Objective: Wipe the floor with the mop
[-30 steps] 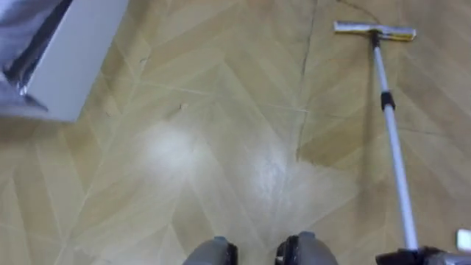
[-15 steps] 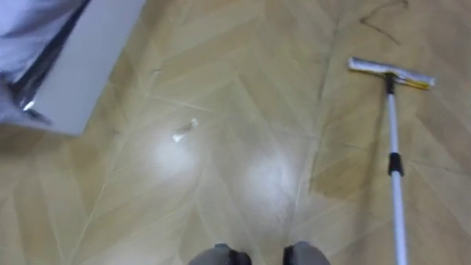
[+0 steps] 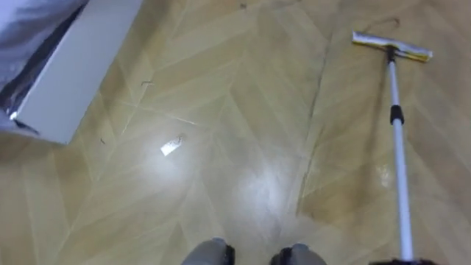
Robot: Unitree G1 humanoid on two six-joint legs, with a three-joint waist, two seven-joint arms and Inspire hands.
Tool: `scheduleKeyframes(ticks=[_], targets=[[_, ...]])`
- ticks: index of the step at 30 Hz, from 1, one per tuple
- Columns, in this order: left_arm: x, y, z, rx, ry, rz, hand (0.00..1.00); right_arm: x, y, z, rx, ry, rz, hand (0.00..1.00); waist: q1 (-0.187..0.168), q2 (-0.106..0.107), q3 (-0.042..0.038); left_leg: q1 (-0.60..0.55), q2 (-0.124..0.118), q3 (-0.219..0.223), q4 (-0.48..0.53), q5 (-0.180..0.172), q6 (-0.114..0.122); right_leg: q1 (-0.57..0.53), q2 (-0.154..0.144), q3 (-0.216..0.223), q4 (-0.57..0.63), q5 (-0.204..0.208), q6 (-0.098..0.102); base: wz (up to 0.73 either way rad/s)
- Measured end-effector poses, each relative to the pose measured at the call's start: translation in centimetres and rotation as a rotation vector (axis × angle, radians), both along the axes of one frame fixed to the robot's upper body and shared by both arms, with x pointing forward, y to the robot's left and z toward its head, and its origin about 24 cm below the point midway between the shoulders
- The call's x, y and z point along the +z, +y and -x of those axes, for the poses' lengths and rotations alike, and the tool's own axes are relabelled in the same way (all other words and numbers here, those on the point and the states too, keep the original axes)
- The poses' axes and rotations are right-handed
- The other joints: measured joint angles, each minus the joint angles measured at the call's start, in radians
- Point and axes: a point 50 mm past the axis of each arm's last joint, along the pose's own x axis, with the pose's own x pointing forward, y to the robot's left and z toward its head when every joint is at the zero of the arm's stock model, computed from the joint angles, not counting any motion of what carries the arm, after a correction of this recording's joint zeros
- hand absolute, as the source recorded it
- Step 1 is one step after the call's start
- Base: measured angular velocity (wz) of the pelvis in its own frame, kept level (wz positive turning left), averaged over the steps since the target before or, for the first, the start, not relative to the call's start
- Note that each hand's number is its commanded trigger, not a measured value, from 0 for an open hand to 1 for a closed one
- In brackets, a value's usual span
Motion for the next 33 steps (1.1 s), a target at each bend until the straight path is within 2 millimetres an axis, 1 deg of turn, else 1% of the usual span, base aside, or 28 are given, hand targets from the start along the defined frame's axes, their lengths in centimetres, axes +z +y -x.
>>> scheduleKeyframes(ticks=[1, 2, 3, 4, 5, 6, 7, 8, 9, 10, 11, 12, 13, 14, 15, 16, 17, 18, 20, 21, 23, 25, 26, 27, 29, 31, 32, 33], targets=[[0.0, -0.2, 0.1, 0.0, 0.001, 0.011, 0.0, -0.3, 0.0, 0.9, -0.018, 0.014, -0.006, 1.0, 0.012, 0.003, -0.0001, -0.007, -0.004, -0.002, -0.056, 0.006, 0.001, 0.017, 0.012, 0.016, -0.015, -0.003, 0.001, 0.63], [-0.1, -0.6, 0.7, 0.001, 0.001, 0.034, 0.0, -0.8, 0.2, 2.4, -0.052, 0.038, -0.026, 1.0, 0.018, 0.014, -0.0056, -0.013, -0.014, -0.004, -0.166, 0.045, 0.011, 0.052, 0.032, 0.039, -0.046, -0.012, 0.004, 0.25], [-0.3, -0.9, 1.8, 0.002, 0.028, 0.06, 0.0, -1.3, 0.5, 3.8, -0.06, 0.071, -0.039, 1.0, 0.018, 0.019, -0.01, 0.002, -0.014, 0.008, -0.204, 0.09, 0.047, 0.07, 0.041, 0.074, -0.059, -0.023, 0.015, 0.15], [-0.4, -1.1, 2.2, -0.001, 0.046, 0.072, 0.0, -1.5, 0.4, 4.8, -0.066, 0.093, -0.04, 1.0, 0.016, 0.024, -0.0132, 0.014, -0.003, 0.034, -0.205, 0.09, 0.071, 0.081, 0.042, 0.083, -0.059, -0.03, 0.02, -0.05], [-0.5, -1.6, 2.3, -0.002, 0.063, 0.091, 0.0, -1.7, 0.3, 6.7, -0.076, 0.139, -0.033, 1.0, 0.015, 0.036, -0.0129, 0.035, 0.027, 0.097, -0.194, 0.08, 0.11, 0.092, 0.033, 0.092, -0.034, -0.042, 0.034, -0.24], [-0.6, -1.9, 2.2, 0.005, 0.062, 0.104, 0.0, -1.9, 0.2, 8.5, -0.069, 0.19, -0.02, 1.0, 0.015, 0.039, -0.0114, 0.055, 0.029, 0.126, -0.175, 0.056, 0.136, 0.076, 0.015, 0.092, 0.035, -0.034, 0.051, -0.38], [-0.7, -2.1, 2.5, 0.007, 0.065, 0.11, 0.0, -2.1, 0.3, 9.4, -0.067, 0.214, -0.018, 1.0, 0.013, 0.04, -0.0123, 0.064, 0.029, 0.138, -0.165, 0.038, 0.14, 0.062, 0.005, 0.086, 0.076, -0.023, 0.07, -0.56], [-0.7, -2.2, 1.7, 0.0, 0.04, 0.115, 0.0, -2.3, 0.6, 10.8, -0.052, 0.259, -0.015, 1.0, 0.003, 0.045, -0.0127, 0.08, 0.029, 0.155, -0.15, 0.007, 0.145, 0.038, -0.012, 0.081, 0.153, 0.005, 0.105, -0.44], [-0.6, -2.2, 0.7, -0.011, 0.0, 0.115, 0.0, -2.5, 1.1, 12.0, -0.043, 0.295, -0.016, 1.0, -0.009, 0.055, -0.0174, 0.089, 0.027, 0.157, -0.14, -0.015, 0.148, 0.017, -0.024, 0.07, 0.207, 0.039, 0.118, -0.34], [-0.5, -2.2, 0.0, -0.014, -0.024, 0.113, 0.0, -2.7, 1.4, 12.4, -0.039, 0.308, -0.02, 1.0, -0.019, 0.058, -0.0179, 0.093, 0.026, 0.157, -0.135, -0.022, 0.15, 0.007, -0.028, 0.067, 0.229, 0.056, 0.121, -0.32], [-0.4, -2.2, -1.3, -0.017, -0.065, 0.109, 0.0, -2.9, 2.1, 12.9, -0.038, 0.323, -0.031, 1.0, -0.027, 0.066, -0.017, 0.102, 0.023, 0.142, -0.131, -0.043, 0.146, -0.013, -0.029, 0.061, 0.264, 0.085, 0.118, -0.51], [-0.4, -2.5, -2.4, -0.024, -0.098, 0.103, 0.0, -3.0, 2.3, 12.7, -0.036, 0.322, -0.026, 1.0, -0.033, 0.087, -0.007, 0.103, 0.01, 0.09, -0.117, -0.056, 0.14, -0.032, -0.023, 0.063, 0.27, 0.075, 0.111, -0.67], [-0.3, -2.7, -2.7, -0.024, -0.11, 0.102, 0.0, -3.0, 2.3, 12.4, -0.031, 0.317, -0.019, 1.0, -0.034, 0.09, -0.0065, 0.103, 0.005, 0.075, -0.116, -0.06, 0.137, -0.054, -0.021, 0.069, 0.268, 0.06, 0.109, -0.91], [-0.4, -2.9, -2.8, -0.02, -0.117, 0.096, 0.0, -3.0, 2.4, 11.4, -0.009, 0.303, -0.002, 1.0, -0.039, 0.096, -0.0057, 0.105, -0.004, 0.054, -0.123, -0.061, 0.136, -0.104, -0.022, 0.076, 0.233, 0.04, 0.107, -1.08], [-0.5, -3.1, -2.5, -0.014, -0.114, 0.089, 0.0, -3.0, 2.3, 10.2, 0.015, 0.287, 0.013, 1.0, -0.042, 0.11, 0.0001, 0.11, -0.009, 0.017, -0.118, -0.063, 0.13, -0.136, -0.02, 0.071, 0.142, 0.033, 0.105, -1.08], [-0.5, -3.1, -2.2, -0.01, -0.109, 0.08, 0.0, -2.9, 2.4, 9.7, 0.029, 0.283, 0.019, 1.0, -0.045, 0.111, 0.0004, 0.11, -0.017, -0.006, -0.114, -0.064, 0.125, -0.141, -0.018, 0.073, 0.082, 0.034, 0.105, -0.99], [-0.6, -3.0, -1.5, -0.002, -0.092, 0.059, 0.0, -2.9, 2.6, 8.4, 0.069, 0.276, 0.032, 1.0, -0.048, 0.108, 0.0028, 0.102, -0.026, -0.018, -0.089, -0.07, 0.11, -0.14, -0.018, 0.068, -0.009, 0.072, 0.098, -0.55], [-0.6, -3.0, -1.2, 0.005, -0.074, 0.046, 0.0, -2.8, 2.6, 8.1, 0.08, 0.287, 0.044, 1.0, -0.051, 0.107, 0.0033, 0.096, -0.026, -0.019, -0.052, -0.086, 0.083, -0.135, -0.038, 0.045, 0.009, 0.098, 0.067, -0.29], [-0.6, -2.7, -1.1, 0.009, -0.072, 0.035, 0.0, -2.5, 2.4, 7.2, 0.052, 0.293, 0.049, 1.0, -0.048, 0.105, 0.0036, 0.095, -0.016, -0.007, -0.01, -0.095, 0.067, -0.126, -0.051, 0.019, 0.043, 0.071, 0.053, 0.32], [-0.5, -2.2, -1.0, 0.033, -0.066, 0.029, 0.0, -2.2, 2.1, 6.0, 0.042, 0.268, 0.051, 1.0, -0.04, 0.09, -0.0002, 0.093, -0.014, -0.008, 0.004, -0.097, 0.064, -0.125, -0.055, 0.006, 0.059, 0.055, 0.046, 0.41], [-0.3, -1.4, -0.9, 0.041, -0.056, 0.01, 0.0, -1.3, 1.2, 3.3, 0.045, 0.2, 0.056, 1.0, -0.027, 0.059, 0.0008, 0.093, -0.011, -0.01, 0.017, -0.099, 0.062, -0.126, -0.06, -0.008, 0.075, 0.038, 0.035, 0.34], [-0.1, -0.7, -0.8, 0.04, -0.054, -0.009, 0.0, -0.3, 0.1, 1.4, 0.049, 0.131, 0.068, 1.0, -0.008, 0.033, -0.004, 0.092, -0.002, -0.011, 0.025, -0.106, 0.048, -0.122, -0.062, -0.027, 0.087, 0.025, 0.02, 0.35], [0.0, -0.1, -0.7, 0.04, -0.044, -0.022, 0.0, 0.2, -0.4, 0.1, 0.057, 0.08, 0.073, 1.0, 0.002, 0.012, -0.0036, 0.092, 0.003, -0.014, 0.029, -0.106, 0.048, -0.115, -0.066, -0.046, 0.092, 0.017, 0.012, 0.58], [0.1, 0.1, -0.6, 0.039, -0.036, -0.029, 0.0, 0.6, -0.9, -0.4, 0.06, 0.041, 0.073, 1.0, 0.008, 0.005, -0.0036, 0.09, 0.016, -0.011, 0.045, -0.106, 0.048, -0.095, -0.062, -0.073, 0.088, 0.007, 0.006, 0.67], [0.0, 0.0, -0.1, 0.043, -0.012, -0.024, 0.0, 0.6, -0.9, -0.4, 0.053, 0.027, 0.058, 1.0, 0.01, 0.001, -0.0063, 0.094, 0.031, -0.01, 0.05, -0.104, 0.045, -0.069, -0.048, -0.089, 0.074, 0.002, -0.001, 0.69], [-0.1, -0.3, 0.5, 0.046, 0.006, -0.007, 0.0, 0.2, -0.6, 0.3, 0.039, 0.035, 0.026, 1.0, 0.01, 0.003, -0.0052, 0.093, 0.039, -0.01, 0.055, -0.09, 0.029, -0.045, -0.036, -0.091, 0.053, 0.003, -0.009, 0.55], [-0.2, -0.5, 0.9, 0.043, 0.021, 0.006, 0.0, -0.2, -0.4, 1.3, 0.034, 0.057, 0.015, 1.0, 0.008, 0.008, -0.0044, 0.079, 0.037, -0.007, 0.051, -0.069, 0.022, -0.03, -0.028, -0.079, 0.035, 0.005, -0.014, 0.62], [-0.3, -1.0, 0.9, 0.034, 0.031, 0.021, 0.0, -0.7, -0.4, 3.2, 0.017, 0.098, 0.011, 1.0, -0.002, 0.015, -0.007, 0.063, 0.012, -0.001, -0.013, -0.062, 0.017, -0.012, -0.029, -0.065, 0.018, -0.001, -0.018, 0.75]])
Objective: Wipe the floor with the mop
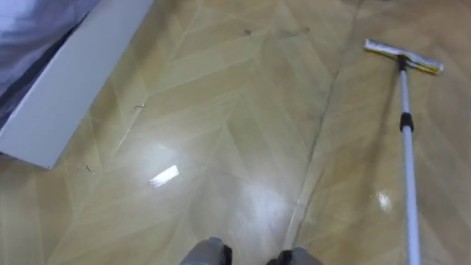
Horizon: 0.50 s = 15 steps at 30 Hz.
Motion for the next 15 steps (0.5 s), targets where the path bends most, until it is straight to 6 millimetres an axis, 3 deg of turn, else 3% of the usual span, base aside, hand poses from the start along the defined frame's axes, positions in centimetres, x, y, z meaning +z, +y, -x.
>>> scheduleKeyframes(ticks=[1, 2, 3, 4, 5, 6, 7, 8, 9, 10, 11, 12, 14, 15], targets=[[0.0, -0.2, -0.1, -0.002, 0.0, 0.011, 0.0, -0.3, 0.0, 1.4, -0.012, 0.03, 0.001, 1.0, -0.005, 0.007, -0.0006, -0.007, -0.012, 0.001, -0.043, 0.006, 0.005, 0.013, 0.0, 0.007, -0.009, -0.003, 0.006, 0.85], [-0.1, -0.4, -0.2, -0.003, -0.006, 0.03, 0.0, -1.1, 0.5, 4.3, -0.033, 0.1, -0.004, 1.0, -0.004, 0.008, -0.001, -0.007, -0.034, 0.025, -0.124, 0.046, 0.02, 0.045, 0.002, 0.033, -0.022, -0.017, 0.024, 0.44], [-0.2, -0.7, 0.6, 0.004, 0.01, 0.052, 0.0, -1.6, 1.2, 6.7, -0.048, 0.162, -0.018, 1.0, -0.002, 0.007, -0.0053, 0.013, -0.027, 0.047, -0.161, 0.08, 0.037, 0.076, 0.008, 0.058, -0.037, -0.025, 0.038, 0.12], [-0.3, -0.9, 1.0, 0.007, 0.023, 0.064, 0.0, -1.7, 1.5, 7.8, -0.052, 0.192, -0.023, 1.0, -0.003, 0.01, -0.0117, 0.031, -0.018, 0.062, -0.169, 0.085, 0.045, 0.089, 0.011, 0.064, -0.046, -0.025, 0.04, -0.41], [-0.4, -1.4, 1.2, 0.003, 0.036, 0.079, 0.0, -1.9, 2.0, 9.4, -0.044, 0.244, -0.028, 1.0, -0.004, 0.024, -0.0176, 0.066, 0.003, 0.095, -0.178, 0.093, 0.072, 0.108, 0.016, 0.08, -0.057, -0.012, 0.047, -0.71], [-0.5, -1.5, 1.3, 0.016, 0.037, 0.081, 0.0, -2.2, 2.5, 10.3, -0.029, 0.273, -0.036, 1.0, -0.004, 0.017, -0.0163, 0.091, 0.006, 0.119, -0.176, 0.082, 0.097, 0.111, 0.009, 0.087, -0.032, -0.012, 0.051, -0.74], [-0.5, -1.5, 1.0, 0.018, 0.029, 0.079, 0.0, -2.2, 2.8, 10.6, -0.025, 0.28, -0.041, 1.0, -0.007, 0.013, -0.0135, 0.103, 0.006, 0.128, -0.173, 0.072, 0.102, 0.107, 0.0, 0.08, -0.006, -0.008, 0.057, -0.56], [-0.5, -1.5, 0.1, 0.01, 0.003, 0.072, 0.0, -2.5, 3.3, 10.7, -0.012, 0.288, -0.049, 1.0, -0.03, 0.021, -0.0126, 0.12, 0.004, 0.136, -0.17, 0.062, 0.112, 0.095, -0.024, 0.056, 0.049, 0.014, 0.087, -0.24], [-0.4, -1.5, -1.2, -0.003, -0.047, 0.062, 0.0, -2.6, 3.8, 10.3, 0.001, 0.282, -0.057, 1.0, -0.048, 0.022, -0.0118, 0.135, 0.005, 0.134, -0.175, 0.059, 0.117, 0.08, -0.028, 0.053, 0.082, 0.042, 0.104, -0.23], [-0.3, -1.6, -1.9, -0.011, -0.073, 0.059, 0.0, -2.7, 4.0, 10.0, 0.003, 0.277, -0.057, 1.0, -0.047, 0.026, -0.0096, 0.141, 0.007, 0.132, -0.178, 0.058, 0.119, 0.072, -0.028, 0.057, 0.082, 0.046, 0.105, -0.52], [-0.3, -1.8, -3.0, -0.019, -0.109, 0.052, 0.0, -2.6, 3.9, 8.9, 0.013, 0.275, -0.045, 1.0, -0.043, 0.027, -0.0025, 0.151, 0.005, 0.12, -0.182, 0.057, 0.12, 0.054, -0.028, 0.078, 0.026, 0.047, 0.105, -0.9], [-0.3, -1.9, -3.2, -0.018, -0.118, 0.045, 0.0, -2.5, 3.8, 6.9, 0.049, 0.253, -0.021, 1.0, -0.042, 0.028, -0.0019, 0.154, -0.001, 0.107, -0.187, 0.054, 0.115, 0.045, -0.03, 0.096, -0.069, 0.079, 0.109, -0.93], [-0.3, -2.1, -3.3, -0.017, -0.118, 0.041, 0.0, -2.2, 3.6, 4.8, 0.072, 0.213, 0.009, 1.0, -0.045, 0.041, 0.0051, 0.167, 0.0, 0.085, -0.206, 0.053, 0.108, 0.065, -0.036, 0.058, -0.118, 0.125, 0.092, -0.47], [-0.2, -2.0, -3.6, -0.017, -0.118, 0.038, 0.0, -2.0, 3.5, 3.6, 0.068, 0.192, 0.023, 1.0, -0.047, 0.055, 0.0037, 0.179, 0.0, 0.067, -0.224, 0.058, 0.101, 0.09, -0.036, 0.035, -0.154, 0.135, 0.089, 0.0]])
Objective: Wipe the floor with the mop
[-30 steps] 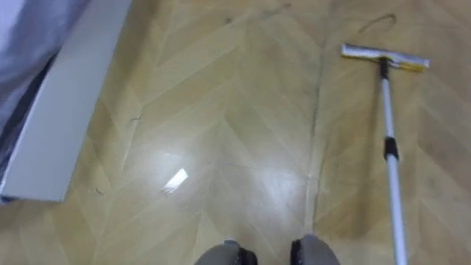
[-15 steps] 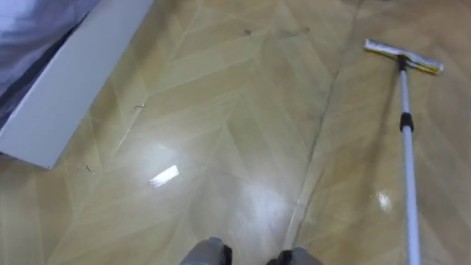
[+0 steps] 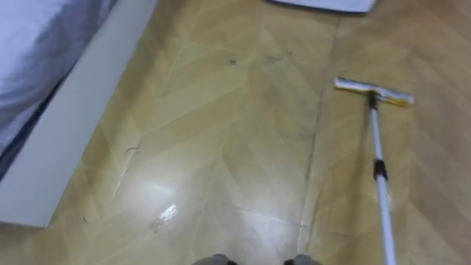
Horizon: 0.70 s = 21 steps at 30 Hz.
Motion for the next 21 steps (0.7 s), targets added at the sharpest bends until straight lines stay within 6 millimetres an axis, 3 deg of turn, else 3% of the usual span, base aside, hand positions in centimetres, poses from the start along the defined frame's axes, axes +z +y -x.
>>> scheduleKeyframes(ticks=[1, 3, 6, 10, 12, 16, 18, 21], targets=[[0.0, 0.1, -0.1, 0.003, -0.002, -0.002, 0.0, 0.1, -0.1, -0.6, -0.001, -0.007, 0.002, 1.0, 0.001, -0.002, 0.0042, 0.008, 0.0, -0.005, -0.011, 0.004, -0.001, 0.012, 0.0, -0.007, -0.013, 0.002, -0.001, 0.24], [0.2, 0.8, -0.3, 0.004, -0.006, -0.025, 0.0, 0.9, -0.4, -3.8, -0.013, -0.086, 0.001, 1.0, 0.008, -0.012, 0.0087, 0.041, -0.001, -0.019, -0.059, 0.026, -0.005, 0.046, -0.002, -0.028, -0.066, 0.016, -0.004, 0.2], [0.3, 1.6, 0.1, 0.021, 0.008, -0.054, 0.0, 2.1, -1.1, -7.1, -0.038, -0.206, -0.008, 1.0, 0.023, -0.029, 0.0071, 0.079, -0.004, -0.041, -0.123, 0.051, -0.014, 0.091, 0.001, -0.047, -0.129, 0.034, -0.009, 0.18], [0.3, 2.2, 1.5, 0.044, 0.052, -0.07, 0.0, 2.4, -1.0, -8.0, -0.04, -0.253, -0.057, 1.0, 0.041, -0.069, 0.0052, 0.166, 0.002, -0.072, -0.196, 0.062, -0.027, 0.192, 0.015, -0.081, -0.217, 0.046, -0.015, 0.21], [0.2, 2.2, 2.3, 0.054, 0.077, -0.071, 0.0, 1.8, -0.9, -6.6, -0.044, -0.229, -0.088, 1.0, 0.038, -0.081, 0.0027, 0.251, 0.009, -0.103, -0.263, 0.071, -0.039, 0.302, 0.035, -0.113, -0.315, 0.065, -0.016, 0.33], [0.2, 2.4, 4.1, 0.087, 0.115, -0.081, 0.0, 0.3, -0.2, -2.5, -0.062, -0.171, -0.108, 1.0, 0.032, -0.086, -0.0035, 0.39, 0.028, -0.102, -0.357, 0.078, -0.05, 0.471, 0.07, -0.123, -0.475, 0.106, -0.017, 0.03], [0.2, 2.4, 4.7, 0.101, 0.115, -0.097, 0.0, -0.6, 0.6, 0.9, -0.106, -0.139, -0.119, 1.0, 0.026, -0.089, -0.0102, 0.445, 0.028, -0.103, -0.394, 0.081, -0.054, 0.541, 0.076, -0.13, -0.536, 0.11, -0.013, 0.09], [0.2, 2.6, 6.0, 0.119, 0.13, -0.109, 0.0, -1.4, 2.1, 3.8, -0.117, -0.094, -0.14, 1.0, 0.004, -0.09, -0.0208, 0.518, 0.028, -0.101, -0.445, 0.084, -0.059, 0.611, 0.085, -0.129, -0.586, 0.112, -0.012, 0.02]])
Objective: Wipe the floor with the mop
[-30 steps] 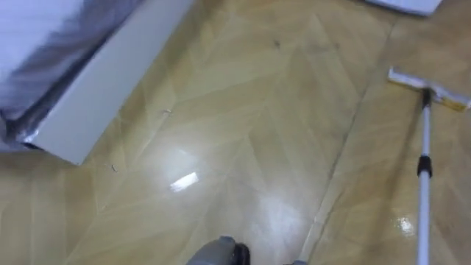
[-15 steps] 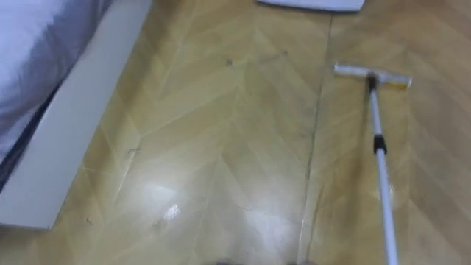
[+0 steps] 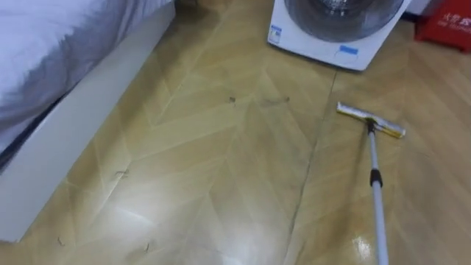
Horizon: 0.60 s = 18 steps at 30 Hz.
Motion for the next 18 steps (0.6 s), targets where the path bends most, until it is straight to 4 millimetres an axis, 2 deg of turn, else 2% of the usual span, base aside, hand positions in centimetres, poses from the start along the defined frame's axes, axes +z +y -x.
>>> scheduleKeyframes(ticks=[4, 7, 9, 10, 11, 12, 13, 14, 15, 16, 17, 18], targets=[[0.2, 0.3, 0.5, -0.049, 0.019, -0.034, 0.0, -0.3, 0.6, 1.5, 0.035, 0.031, 0.003, 1.0, -0.029, 0.006, -0.0068, 0.074, 0.003, -0.002, -0.057, 0.008, -0.01, 0.047, 0.002, 0.006, -0.019, 0.0, 0.0, -0.07], [0.3, 0.4, 0.2, -0.054, 0.001, -0.044, 0.0, -0.3, 0.8, 1.6, 0.047, 0.029, 0.004, 1.0, -0.037, 0.003, -0.0016, 0.125, 0.005, -0.003, -0.093, 0.021, -0.014, 0.073, 0.005, 0.03, -0.017, 0.0, 0.0, -0.19], [0.3, 0.4, -0.5, -0.052, -0.022, -0.048, 0.0, -0.4, 1.1, 1.3, 0.074, 0.011, -0.001, 1.0, -0.052, 0.008, -0.0006, 0.15, 0.01, -0.002, -0.106, 0.022, -0.015, 0.087, 0.01, 0.043, -0.013, 0.0, -0.001, -0.07], [0.3, 0.5, -0.6, -0.047, -0.027, -0.048, 0.0, -0.4, 1.2, 1.2, 0.079, 0.008, -0.003, 1.0, -0.056, 0.017, 0.0041, 0.155, 0.012, -0.002, -0.108, 0.022, -0.016, 0.085, 0.012, 0.05, -0.005, 0.0, -0.001, -0.21], [0.3, 0.4, -1.0, -0.042, -0.038, -0.047, 0.0, -0.4, 1.2, 1.2, 0.086, -0.001, -0.003, 1.0, -0.054, 0.028, 0.005, 0.175, 0.026, -0.018, -0.118, 0.024, -0.015, 0.064, 0.022, 0.049, 0.05, 0.0, -0.001, -0.46], [0.4, 0.5, -1.6, -0.043, -0.053, -0.051, 0.0, -0.5, 1.5, 1.0, 0.092, -0.012, -0.009, 1.0, -0.053, 0.04, 0.014, 0.191, 0.048, -0.087, -0.127, 0.026, -0.014, 0.02, 0.052, 0.042, 0.1, -0.021, -0.016, -0.66], [0.4, 0.8, -1.7, -0.033, -0.06, -0.06, 0.0, -0.6, 1.8, 0.7, 0.1, -0.025, -0.017, 1.0, -0.049, 0.044, 0.0111, 0.192, 0.059, -0.113, -0.129, 0.026, -0.014, -0.001, 0.076, 0.057, 0.054, -0.021, -0.041, -1.12], [0.6, 1.4, -1.6, -0.003, -0.064, -0.085, 0.0, -0.7, 2.8, -0.9, 0.147, -0.068, -0.039, 1.0, -0.048, 0.039, 0.0134, 0.18, 0.065, -0.1, -0.118, 0.021, -0.024, -0.05, 0.09, 0.058, -0.085, 0.106, -0.072, -0.88], [0.5, 1.3, -1.4, -0.003, -0.044, -0.087, 0.0, -0.6, 2.8, -1.5, 0.188, -0.095, -0.032, 1.0, -0.074, 0.038, 0.0188, 0.173, 0.075, -0.065, -0.105, 0.004, -0.072, -0.043, 0.087, 0.041, -0.068, 0.141, -0.065, -0.54], [0.4, 1.2, -1.6, -0.008, -0.049, -0.083, 0.0, -0.7, 2.8, -1.2, 0.19, -0.089, -0.035, 1.0, -0.087, 0.039, 0.0176, 0.171, 0.082, -0.033, -0.116, 0.009, -0.081, -0.037, 0.084, 0.035, -0.068, 0.141, -0.066, 0.29], [0.4, 0.9, -2.5, -0.016, -0.084, -0.075, 0.0, -0.7, 2.8, -0.5, 0.183, -0.067, -0.043, 1.0, -0.094, 0.031, 0.0222, 0.157, 0.086, -0.005, -0.146, 0.019, -0.086, -0.023, 0.079, 0.05, -0.068, 0.141, -0.065, 0.37], [0.4, 0.7, -3.1, -0.023, -0.108, -0.071, 0.0, -0.8, 3.1, -0.3, 0.176, -0.054, -0.052, 1.0, -0.096, 0.026, 0.0234, 0.122, 0.086, 0.01, -0.166, 0.042, -0.068, -0.014, 0.073, 0.084, -0.068, 0.138, -0.061, 0.26]])
